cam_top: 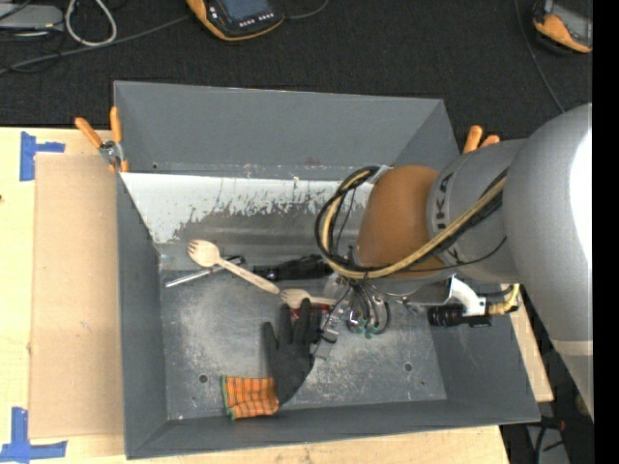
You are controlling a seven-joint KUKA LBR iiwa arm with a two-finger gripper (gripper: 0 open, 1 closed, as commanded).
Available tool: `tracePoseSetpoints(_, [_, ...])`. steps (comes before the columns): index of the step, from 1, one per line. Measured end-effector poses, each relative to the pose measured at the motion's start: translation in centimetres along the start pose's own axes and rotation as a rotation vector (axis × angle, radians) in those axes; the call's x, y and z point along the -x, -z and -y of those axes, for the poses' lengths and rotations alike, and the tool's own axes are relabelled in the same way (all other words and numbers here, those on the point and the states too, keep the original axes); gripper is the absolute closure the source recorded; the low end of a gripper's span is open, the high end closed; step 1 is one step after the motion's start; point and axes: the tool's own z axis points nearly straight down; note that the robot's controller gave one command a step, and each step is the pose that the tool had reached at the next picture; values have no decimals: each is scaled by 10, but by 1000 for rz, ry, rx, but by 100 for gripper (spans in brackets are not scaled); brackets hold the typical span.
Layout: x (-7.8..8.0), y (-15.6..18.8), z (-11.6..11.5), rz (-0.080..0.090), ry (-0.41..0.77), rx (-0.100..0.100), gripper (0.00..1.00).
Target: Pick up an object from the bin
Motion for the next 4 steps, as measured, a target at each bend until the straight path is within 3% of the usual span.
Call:
tracePoseSetpoints(1, [37,0,-1,3,106,1,0])
tracePoseSetpoints(2, [-50,0,14,-8,420,2,100])
tracePoseSetpoints(3, [-50,0,14,-8,420,2,100])
tracePoseSetpoints(4, [-52,36,15,-16,420,0,100])
